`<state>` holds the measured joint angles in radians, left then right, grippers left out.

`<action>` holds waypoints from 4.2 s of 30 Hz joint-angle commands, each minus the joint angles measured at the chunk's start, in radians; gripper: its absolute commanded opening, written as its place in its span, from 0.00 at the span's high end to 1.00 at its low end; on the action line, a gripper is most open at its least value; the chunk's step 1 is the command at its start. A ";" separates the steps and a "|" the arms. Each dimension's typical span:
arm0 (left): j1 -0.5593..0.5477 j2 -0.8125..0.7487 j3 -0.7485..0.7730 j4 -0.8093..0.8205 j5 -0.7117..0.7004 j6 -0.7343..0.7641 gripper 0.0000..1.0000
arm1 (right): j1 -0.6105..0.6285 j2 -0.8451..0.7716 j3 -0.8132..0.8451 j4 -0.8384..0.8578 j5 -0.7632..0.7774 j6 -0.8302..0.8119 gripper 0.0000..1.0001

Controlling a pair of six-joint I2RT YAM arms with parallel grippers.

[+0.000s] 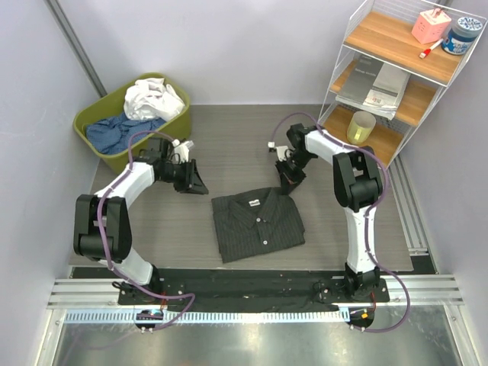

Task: Fold and stack the long sleeve shirts
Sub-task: Fold the shirt

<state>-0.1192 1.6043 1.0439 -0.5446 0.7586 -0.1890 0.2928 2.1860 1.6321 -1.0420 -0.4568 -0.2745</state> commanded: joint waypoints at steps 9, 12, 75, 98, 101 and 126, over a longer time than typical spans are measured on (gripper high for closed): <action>-0.072 -0.040 -0.004 -0.109 0.082 0.106 0.68 | -0.107 -0.120 0.028 -0.016 -0.129 -0.031 0.56; -0.126 -0.020 0.005 -0.138 0.070 0.126 0.61 | -0.126 -0.175 0.008 -0.042 -0.175 -0.057 0.51; -0.238 0.069 0.153 -0.250 0.053 0.266 1.00 | -0.144 -0.227 -0.107 -0.104 -0.316 -0.157 0.99; -0.198 0.098 0.087 -0.137 -0.103 0.214 1.00 | -0.115 -0.095 -0.012 0.036 -0.347 -0.069 0.99; -0.189 0.121 0.082 -0.126 -0.155 0.221 1.00 | -0.110 -0.062 0.021 0.039 -0.346 -0.066 0.98; -0.117 0.136 0.319 -0.159 -0.044 0.321 0.50 | -0.185 -0.273 -0.262 0.099 -0.447 0.050 0.51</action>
<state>-0.1802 1.7805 1.2385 -0.7189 0.6533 0.1123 0.1089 2.0331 1.4670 -0.9150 -0.8280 -0.2092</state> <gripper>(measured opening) 0.484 0.512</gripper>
